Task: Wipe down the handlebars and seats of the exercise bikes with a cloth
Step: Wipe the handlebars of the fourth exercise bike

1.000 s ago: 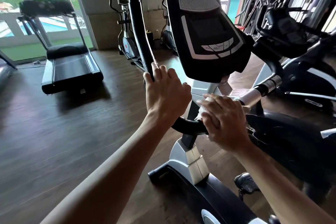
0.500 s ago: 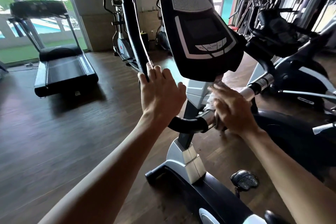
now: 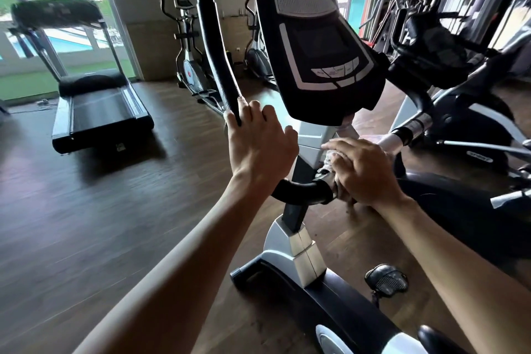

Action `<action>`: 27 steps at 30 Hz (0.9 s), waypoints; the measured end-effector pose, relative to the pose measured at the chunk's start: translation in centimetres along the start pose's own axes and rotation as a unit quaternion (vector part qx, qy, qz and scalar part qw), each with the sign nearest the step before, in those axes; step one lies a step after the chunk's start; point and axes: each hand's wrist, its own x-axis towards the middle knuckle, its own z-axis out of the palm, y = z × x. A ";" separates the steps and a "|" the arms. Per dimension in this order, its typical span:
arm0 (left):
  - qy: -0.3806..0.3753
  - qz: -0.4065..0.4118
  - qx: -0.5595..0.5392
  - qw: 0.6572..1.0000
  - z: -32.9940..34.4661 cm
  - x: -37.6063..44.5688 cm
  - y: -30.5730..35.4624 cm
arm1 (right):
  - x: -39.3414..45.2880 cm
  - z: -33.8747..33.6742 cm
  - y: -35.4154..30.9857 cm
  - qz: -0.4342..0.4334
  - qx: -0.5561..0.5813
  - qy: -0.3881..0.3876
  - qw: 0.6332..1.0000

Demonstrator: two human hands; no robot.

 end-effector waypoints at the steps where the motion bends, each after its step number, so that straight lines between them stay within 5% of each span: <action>1: -0.005 -0.004 0.005 1.000 -0.1 0.0 0.2 | -0.2 0.3 -0.8 0.008 -0.016 0.008 1.000; 8: -0.012 -0.006 0.015 1.000 -0.3 -0.1 0.3 | -2.7 2.3 -7.9 -0.016 -0.108 0.016 0.994; 17: -0.028 0.027 -0.002 0.999 -0.6 -0.5 -0.8 | -5.1 2.0 -4.9 -0.101 -0.039 -0.053 0.993; 27: 0.004 0.063 -0.016 0.998 0.1 -1.4 -1.5 | -4.5 3.1 -6.5 0.001 -0.025 0.058 0.998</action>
